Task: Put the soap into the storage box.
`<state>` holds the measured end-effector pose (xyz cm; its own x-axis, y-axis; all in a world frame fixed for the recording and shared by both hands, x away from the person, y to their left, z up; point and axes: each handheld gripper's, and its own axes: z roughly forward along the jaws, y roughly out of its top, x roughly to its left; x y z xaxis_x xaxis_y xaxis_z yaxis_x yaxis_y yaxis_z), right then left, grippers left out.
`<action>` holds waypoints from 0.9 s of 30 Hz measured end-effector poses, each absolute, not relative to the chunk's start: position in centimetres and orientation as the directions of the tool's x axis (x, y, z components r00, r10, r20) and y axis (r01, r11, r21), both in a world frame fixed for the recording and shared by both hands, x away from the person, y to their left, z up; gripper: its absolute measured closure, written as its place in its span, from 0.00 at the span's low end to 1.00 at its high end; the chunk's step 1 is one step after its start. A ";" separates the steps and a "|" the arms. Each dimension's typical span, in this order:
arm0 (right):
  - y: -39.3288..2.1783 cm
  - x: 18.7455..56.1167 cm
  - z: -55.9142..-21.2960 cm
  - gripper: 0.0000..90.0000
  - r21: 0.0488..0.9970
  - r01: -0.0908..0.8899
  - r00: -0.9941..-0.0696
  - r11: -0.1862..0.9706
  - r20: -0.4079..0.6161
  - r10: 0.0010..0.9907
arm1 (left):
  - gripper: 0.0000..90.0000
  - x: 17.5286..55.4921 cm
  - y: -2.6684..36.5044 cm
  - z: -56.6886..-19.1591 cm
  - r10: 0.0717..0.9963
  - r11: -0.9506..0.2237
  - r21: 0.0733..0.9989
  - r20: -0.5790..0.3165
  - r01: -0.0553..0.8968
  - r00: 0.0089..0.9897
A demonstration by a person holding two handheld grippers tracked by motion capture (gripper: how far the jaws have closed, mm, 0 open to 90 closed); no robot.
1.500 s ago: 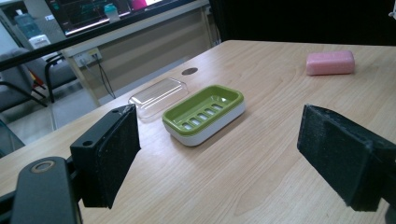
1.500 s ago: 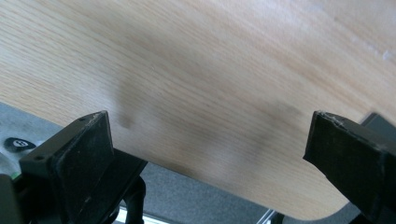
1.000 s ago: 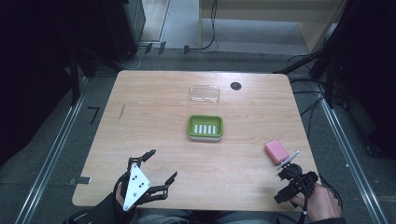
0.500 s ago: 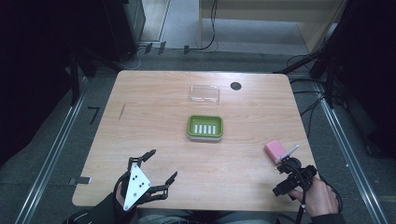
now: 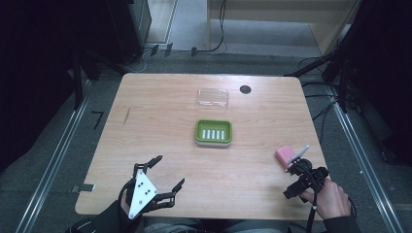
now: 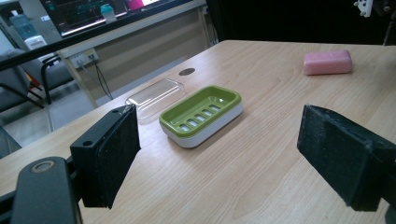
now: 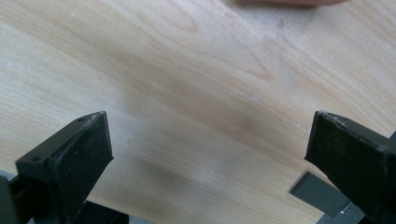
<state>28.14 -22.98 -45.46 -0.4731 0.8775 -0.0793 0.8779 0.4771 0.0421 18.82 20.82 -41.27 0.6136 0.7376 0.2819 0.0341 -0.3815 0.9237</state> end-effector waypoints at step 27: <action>-23.4 32.0 -44.8 0.01 0.081 0.886 -0.450 0.456 -0.081 0.889 | 0.15 18.8 20.9 -41.3 0.739 -0.381 0.924 0.282 0.035 0.613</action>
<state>32.02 -23.43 -44.84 -0.4499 0.8894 -0.0805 0.8864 0.4557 0.0807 18.82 20.85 -41.26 0.6125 0.7386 0.2815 0.0351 -0.3812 0.9238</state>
